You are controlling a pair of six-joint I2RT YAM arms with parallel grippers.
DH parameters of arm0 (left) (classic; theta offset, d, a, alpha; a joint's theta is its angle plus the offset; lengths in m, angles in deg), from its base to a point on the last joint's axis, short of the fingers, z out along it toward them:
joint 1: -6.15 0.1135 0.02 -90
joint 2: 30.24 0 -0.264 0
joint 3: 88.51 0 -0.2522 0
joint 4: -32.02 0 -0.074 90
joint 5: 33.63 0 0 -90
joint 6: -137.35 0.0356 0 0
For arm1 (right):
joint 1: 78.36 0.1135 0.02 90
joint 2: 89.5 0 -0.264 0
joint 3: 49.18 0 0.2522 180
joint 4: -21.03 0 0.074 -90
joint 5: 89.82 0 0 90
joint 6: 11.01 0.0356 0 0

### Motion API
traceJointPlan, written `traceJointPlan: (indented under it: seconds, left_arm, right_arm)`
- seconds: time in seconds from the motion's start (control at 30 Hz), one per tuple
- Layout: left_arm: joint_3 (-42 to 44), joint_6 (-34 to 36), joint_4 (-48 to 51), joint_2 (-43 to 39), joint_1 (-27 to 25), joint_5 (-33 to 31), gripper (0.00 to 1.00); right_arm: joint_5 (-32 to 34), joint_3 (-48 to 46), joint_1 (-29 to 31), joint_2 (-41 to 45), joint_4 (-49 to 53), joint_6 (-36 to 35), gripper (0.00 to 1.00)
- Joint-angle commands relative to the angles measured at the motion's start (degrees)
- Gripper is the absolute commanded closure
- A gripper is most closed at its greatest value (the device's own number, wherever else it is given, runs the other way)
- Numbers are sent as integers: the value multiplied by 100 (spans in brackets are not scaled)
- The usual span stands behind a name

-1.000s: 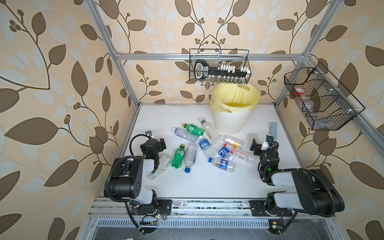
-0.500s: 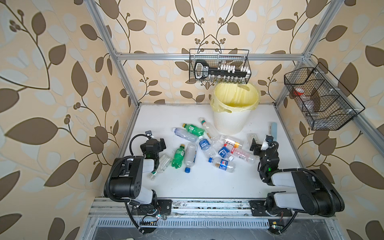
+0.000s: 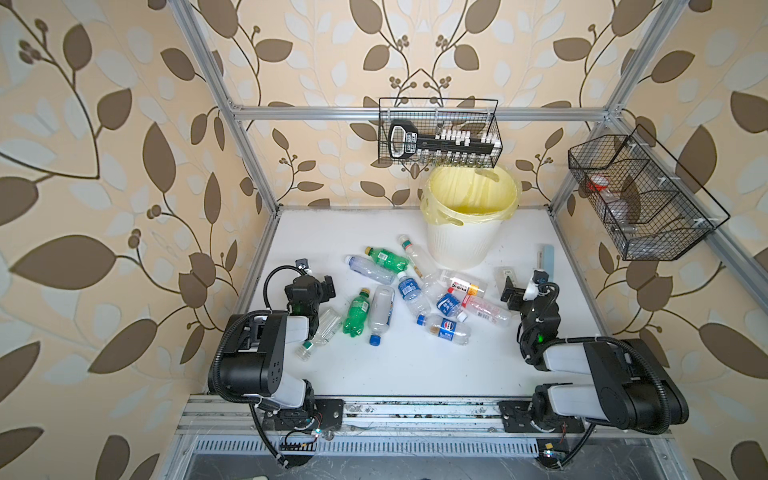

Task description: Throw the plastic bottles in the bin

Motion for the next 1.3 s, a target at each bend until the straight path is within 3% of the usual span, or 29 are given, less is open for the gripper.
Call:
traceJointPlan:
  seconds: [0.0, 0.67, 0.9, 1.03, 1.27]
  left_arm:
    - [-166, 131, -34, 32, -58, 92, 1]
    - [-164, 121, -25, 18, -53, 90, 1]
    - [24, 304, -108, -345, -50, 529, 1]
    - [-120, 486, 986, -1249, -52, 745, 1]
    - [-457, 579, 1584, -1491, -33, 861, 1]
  right_arm:
    - [102, 16, -35, 40, -189, 49, 0]
    - [730, -55, 429, -20, -466, -279, 0]
    - [780, -560, 577, 152, -1243, -404, 0]
    - [708, -629, 617, 122, -1467, -493, 0]
    - [681, -696, 629, 134, -1601, -535, 0]
